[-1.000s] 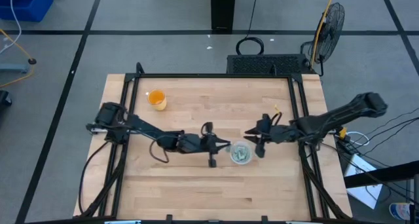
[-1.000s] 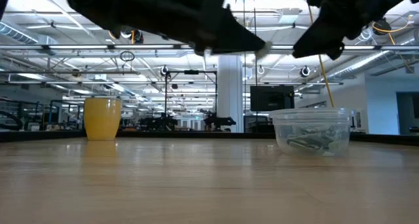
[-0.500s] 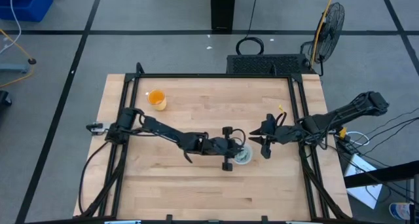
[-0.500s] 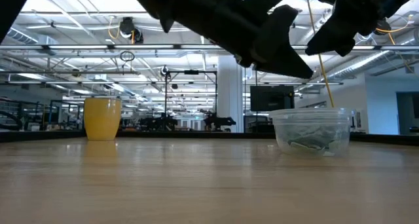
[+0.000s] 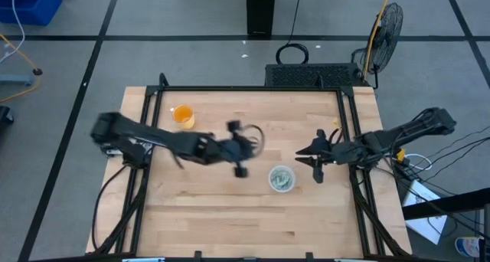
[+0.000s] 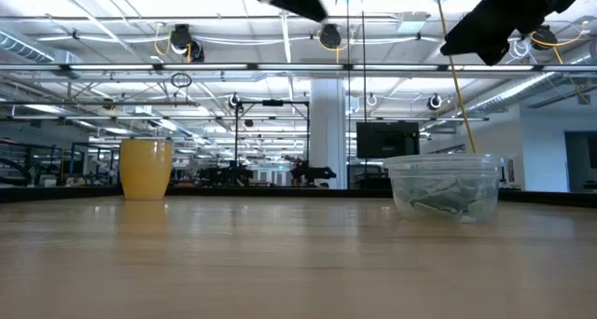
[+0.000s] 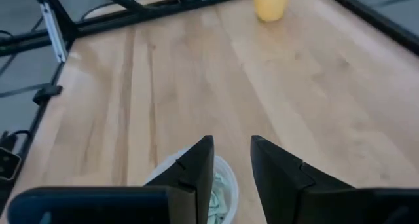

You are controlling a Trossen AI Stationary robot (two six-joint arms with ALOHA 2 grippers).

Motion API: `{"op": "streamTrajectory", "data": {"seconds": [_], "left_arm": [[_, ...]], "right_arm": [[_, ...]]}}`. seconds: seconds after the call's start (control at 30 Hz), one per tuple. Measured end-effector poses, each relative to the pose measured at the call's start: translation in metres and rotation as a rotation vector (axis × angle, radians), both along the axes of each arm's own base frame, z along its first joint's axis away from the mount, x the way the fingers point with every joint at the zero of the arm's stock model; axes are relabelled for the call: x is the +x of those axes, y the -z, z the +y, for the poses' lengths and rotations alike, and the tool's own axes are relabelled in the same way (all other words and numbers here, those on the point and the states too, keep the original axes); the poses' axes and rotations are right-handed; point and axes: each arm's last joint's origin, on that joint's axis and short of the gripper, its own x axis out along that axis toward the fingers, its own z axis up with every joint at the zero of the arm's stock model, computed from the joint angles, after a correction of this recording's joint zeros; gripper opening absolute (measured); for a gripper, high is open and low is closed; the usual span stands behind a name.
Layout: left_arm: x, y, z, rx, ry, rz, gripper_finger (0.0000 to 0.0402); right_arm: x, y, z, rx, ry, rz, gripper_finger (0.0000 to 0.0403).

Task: Pick and place Stevia / Truvia into bins
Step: Return to Home Position

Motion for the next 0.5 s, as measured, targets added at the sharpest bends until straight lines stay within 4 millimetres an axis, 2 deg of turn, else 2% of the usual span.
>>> {"op": "streamTrajectory", "data": {"seconds": [0.23, 0.4, 0.5], "left_arm": [[-0.111, -0.077, 0.019, -0.129, -0.068, 0.011, 0.0051], [-0.189, -0.100, 0.033, -0.300, -0.136, 0.013, 0.0051], [-0.223, -0.102, 0.035, -0.352, -0.116, -0.048, 0.0051]], "right_arm": [[-0.018, -0.009, -0.006, -0.114, -0.064, -0.019, 0.0095], [-0.022, -0.008, -0.008, -0.138, -0.076, -0.002, 0.0095], [-0.023, -0.009, -0.008, -0.134, -0.073, -0.006, 0.0095]]}}
